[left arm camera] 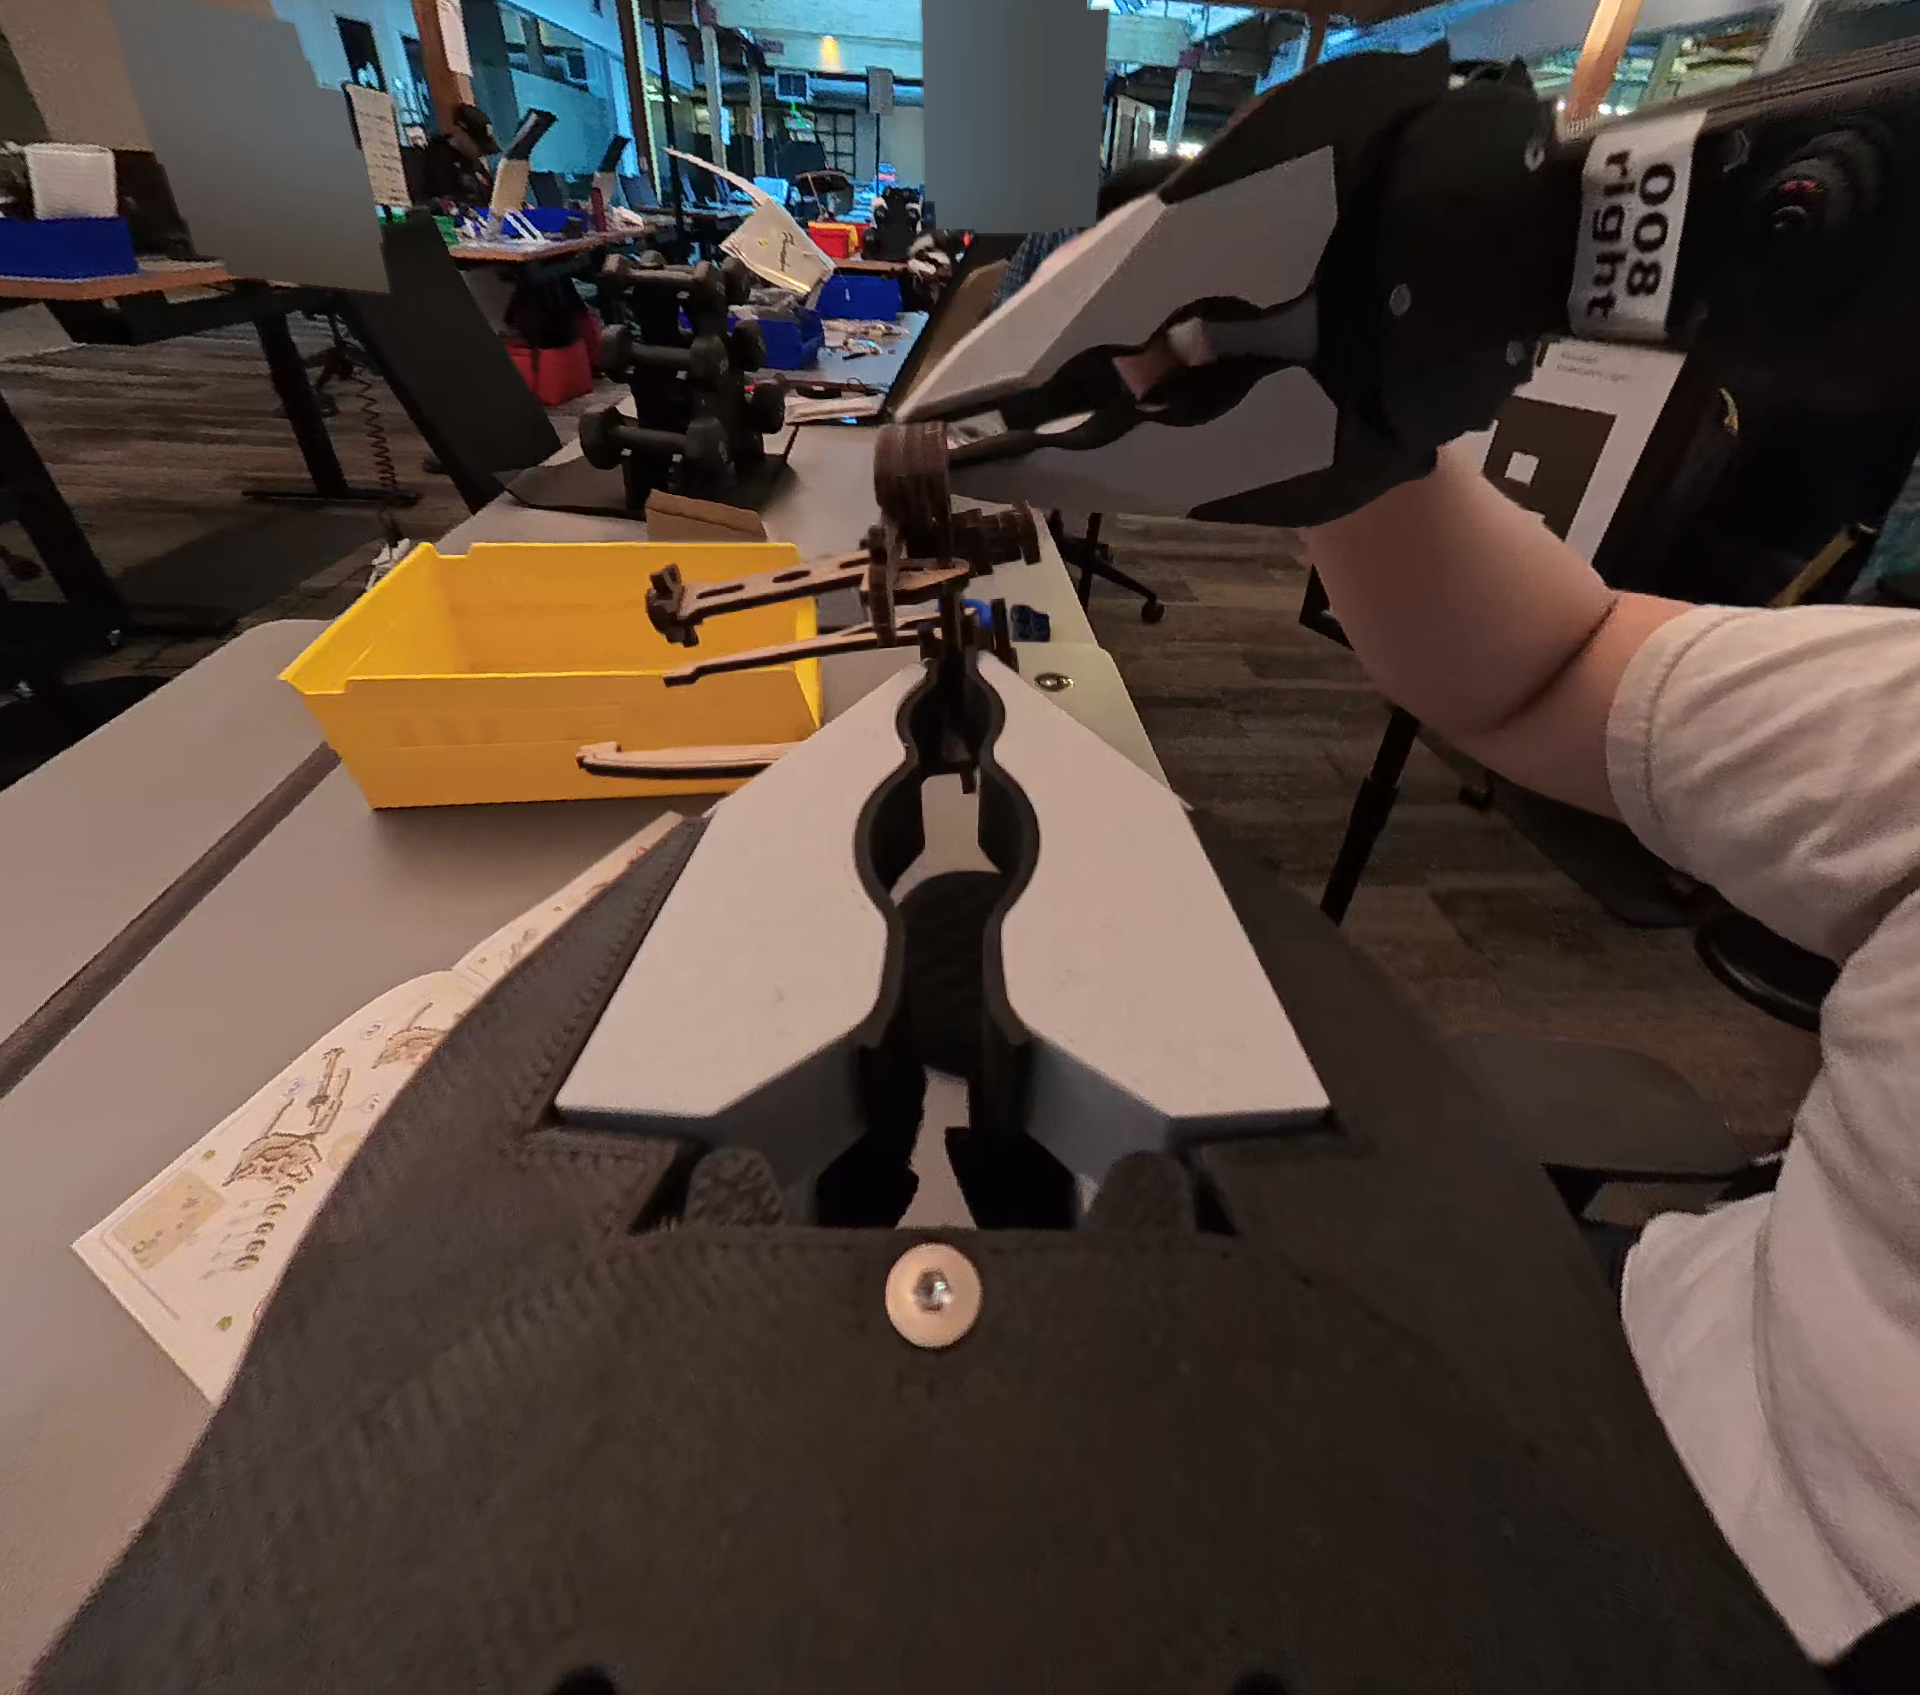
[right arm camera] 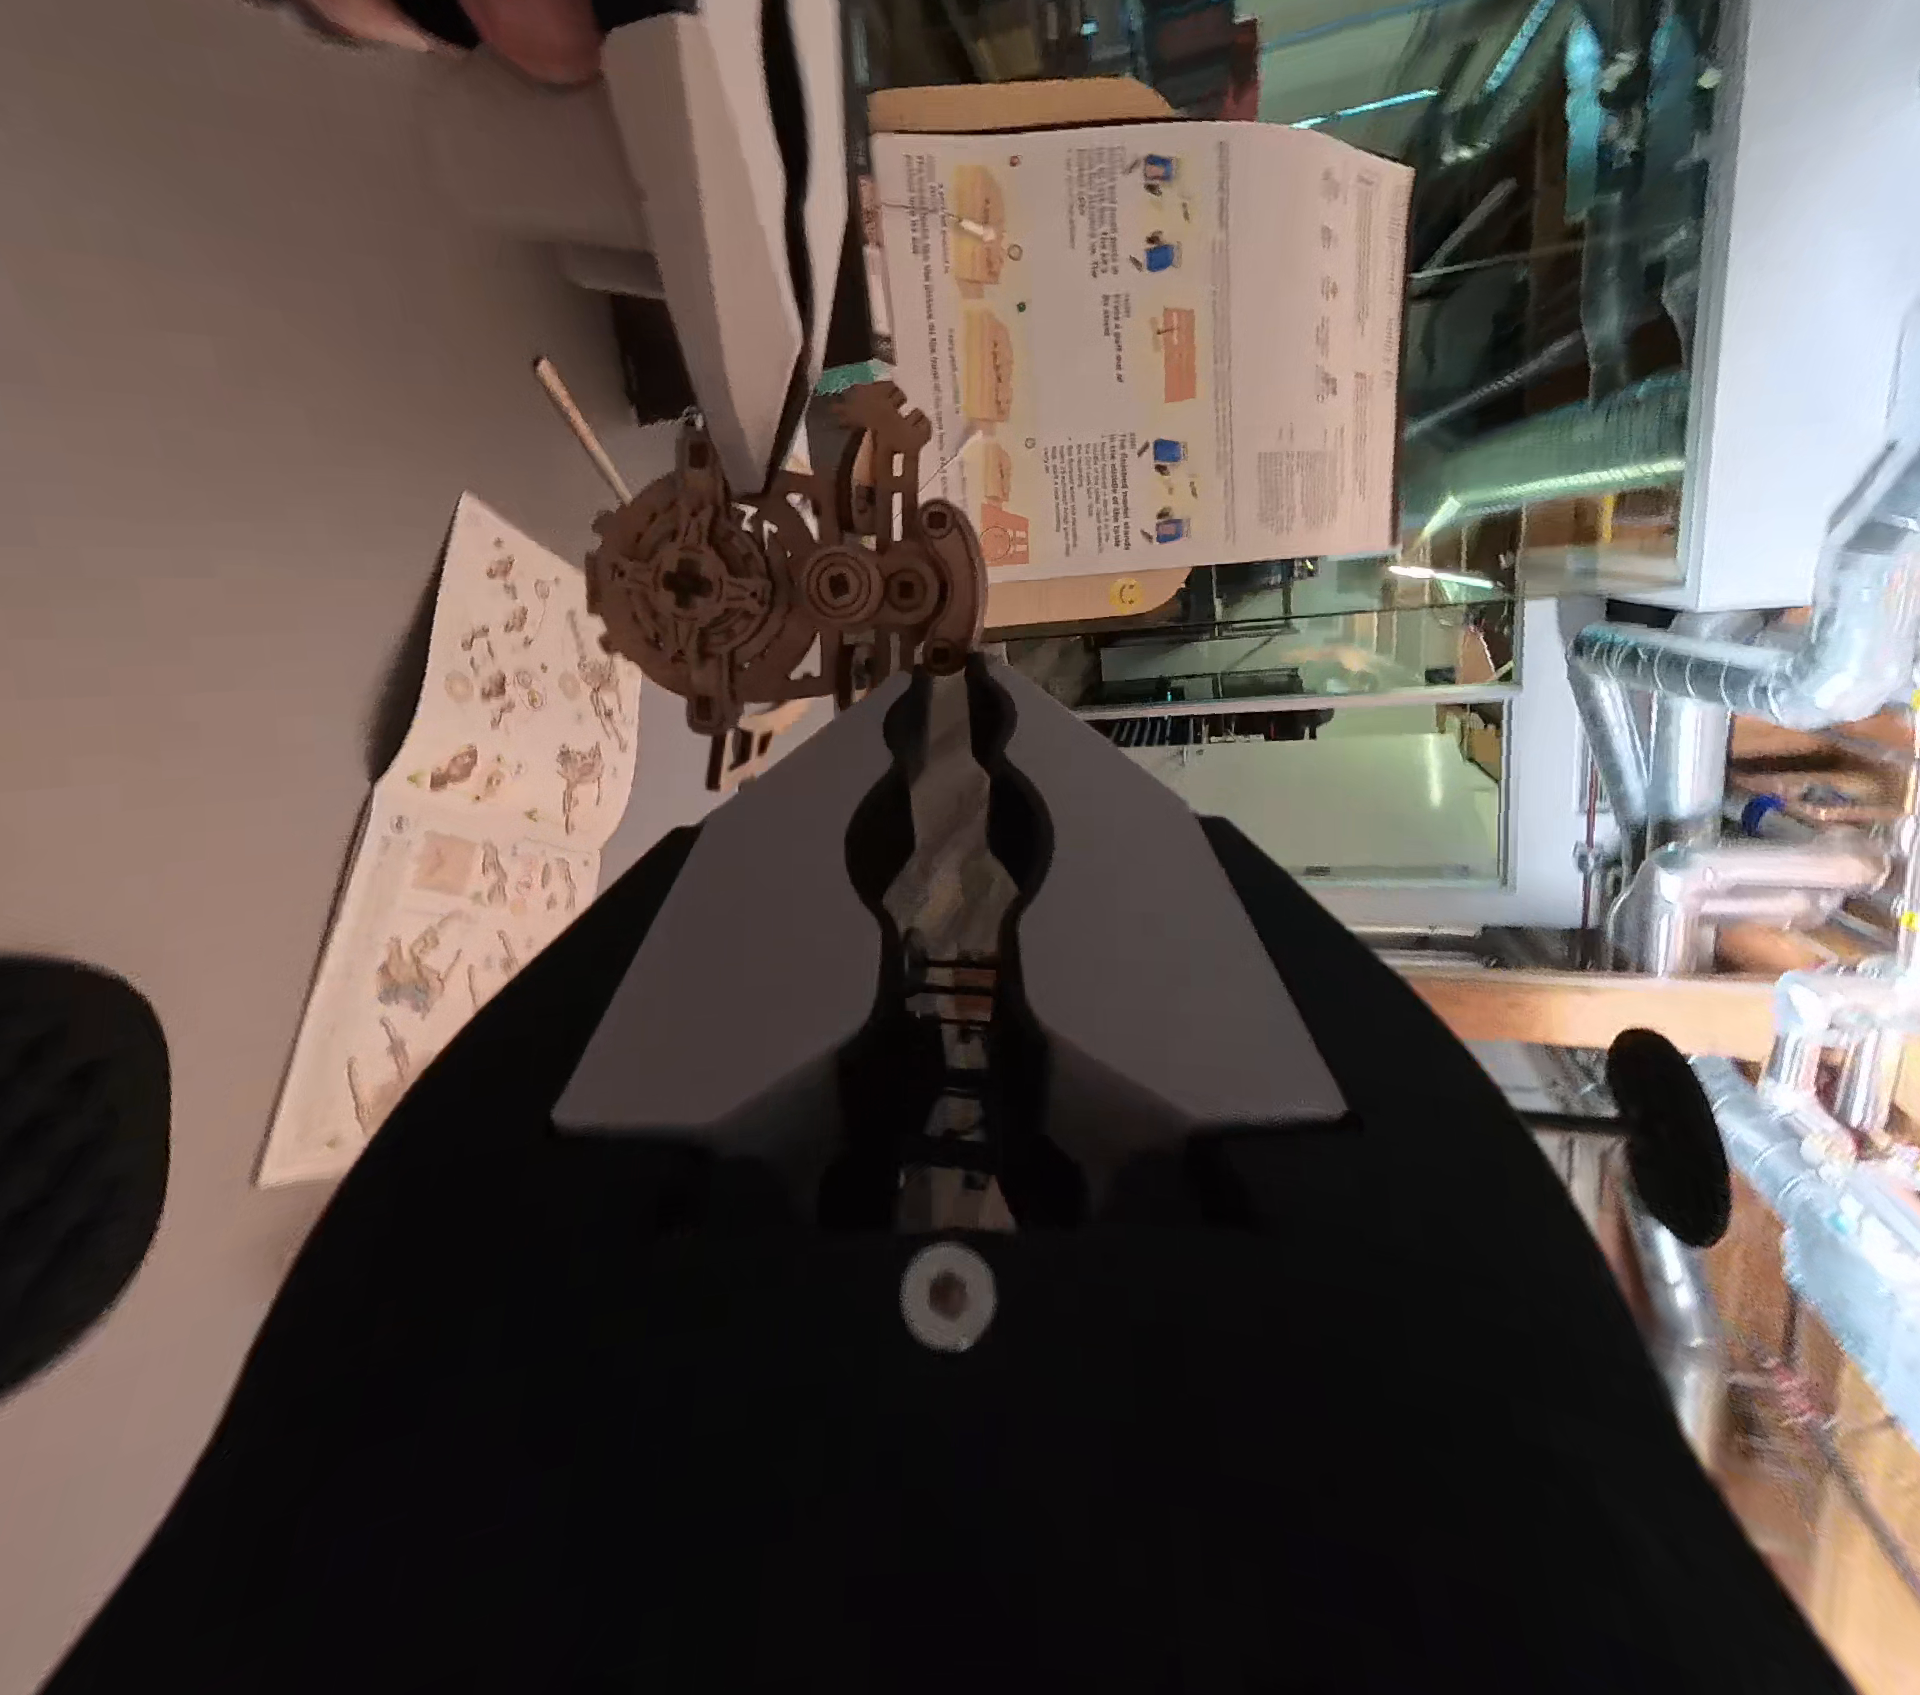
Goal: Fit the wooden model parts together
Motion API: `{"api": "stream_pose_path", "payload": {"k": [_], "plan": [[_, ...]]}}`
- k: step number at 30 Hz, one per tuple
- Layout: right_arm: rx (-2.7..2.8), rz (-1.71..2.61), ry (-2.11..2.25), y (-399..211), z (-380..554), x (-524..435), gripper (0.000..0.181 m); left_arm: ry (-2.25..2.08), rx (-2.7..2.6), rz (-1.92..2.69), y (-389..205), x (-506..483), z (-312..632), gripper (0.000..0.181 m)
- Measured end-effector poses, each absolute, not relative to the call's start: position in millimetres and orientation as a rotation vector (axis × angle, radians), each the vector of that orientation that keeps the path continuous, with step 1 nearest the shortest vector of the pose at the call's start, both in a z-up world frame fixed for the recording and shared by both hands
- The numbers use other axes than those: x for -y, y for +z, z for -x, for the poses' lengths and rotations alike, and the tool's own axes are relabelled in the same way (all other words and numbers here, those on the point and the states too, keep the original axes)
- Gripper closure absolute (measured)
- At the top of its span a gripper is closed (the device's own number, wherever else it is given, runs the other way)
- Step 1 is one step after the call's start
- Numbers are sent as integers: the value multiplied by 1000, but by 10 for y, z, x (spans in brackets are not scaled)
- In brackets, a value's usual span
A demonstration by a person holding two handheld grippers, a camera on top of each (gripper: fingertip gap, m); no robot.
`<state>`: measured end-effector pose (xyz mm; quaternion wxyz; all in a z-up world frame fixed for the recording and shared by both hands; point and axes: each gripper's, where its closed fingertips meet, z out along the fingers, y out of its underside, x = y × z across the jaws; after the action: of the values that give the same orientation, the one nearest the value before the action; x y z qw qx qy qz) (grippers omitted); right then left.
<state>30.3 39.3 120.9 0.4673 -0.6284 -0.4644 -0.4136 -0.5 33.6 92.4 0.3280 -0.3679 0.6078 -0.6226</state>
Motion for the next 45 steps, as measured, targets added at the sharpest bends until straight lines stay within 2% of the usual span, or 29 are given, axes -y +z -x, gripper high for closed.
{"api": "stream_pose_path", "payload": {"k": [7, 17, 22, 27, 35, 45], "plan": [[973, 1503, -901, 1200, -298, -354, 176, -1538, -1545, 910, 989, -363, 15, 181], [1051, 1553, -793, 1198, -288, -240, 172, -1525, -1608, 883, 943, -255, 21, 181], [1082, 1609, -673, 1195, -286, -150, 181, -1543, -1618, 877, 940, -229, 27, 181], [976, 1547, -670, 1395, -316, -195, 181, -1548, -1620, 873, 946, -224, 32, 181], [1038, 1572, -629, 1186, -235, -209, 181, -1562, -1584, 871, 995, -256, 43, 181], [968, 1491, -744, 1370, -254, -216, 181, -1564, -1598, 870, 981, -232, 41, 181]]}}
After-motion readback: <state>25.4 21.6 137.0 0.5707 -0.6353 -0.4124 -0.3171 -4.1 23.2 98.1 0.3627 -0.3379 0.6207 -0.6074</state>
